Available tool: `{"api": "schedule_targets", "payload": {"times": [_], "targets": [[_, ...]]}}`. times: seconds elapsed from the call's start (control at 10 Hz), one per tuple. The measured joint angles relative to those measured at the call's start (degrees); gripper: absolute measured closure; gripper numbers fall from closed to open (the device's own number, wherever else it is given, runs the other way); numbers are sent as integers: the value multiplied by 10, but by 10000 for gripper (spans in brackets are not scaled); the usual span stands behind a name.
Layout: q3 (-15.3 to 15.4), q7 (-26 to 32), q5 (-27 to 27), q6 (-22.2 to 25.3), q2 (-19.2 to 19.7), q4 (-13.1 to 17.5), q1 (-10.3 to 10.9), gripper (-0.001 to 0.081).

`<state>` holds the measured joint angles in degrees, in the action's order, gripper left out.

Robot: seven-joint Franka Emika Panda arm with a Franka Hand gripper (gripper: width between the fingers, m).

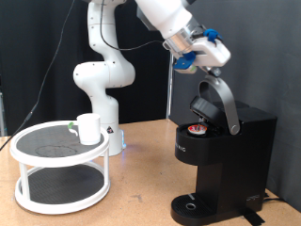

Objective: Make a cup of coffee with the keurig machine

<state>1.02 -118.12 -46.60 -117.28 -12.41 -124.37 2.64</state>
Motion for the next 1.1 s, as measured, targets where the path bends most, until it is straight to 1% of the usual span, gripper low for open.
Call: {"api": "schedule_targets", "payload": {"times": [0.3, 0.7, 0.9, 1.1], "targets": [[-13, 4, 20, 2, 1, -14, -16, 806], [-19, 5, 39, 2, 4, -24, -27, 806], [-20, 3, 64, 0, 10, -29, -34, 806], [-21, 3, 81, -14, 24, -38, -44, 806]]}}
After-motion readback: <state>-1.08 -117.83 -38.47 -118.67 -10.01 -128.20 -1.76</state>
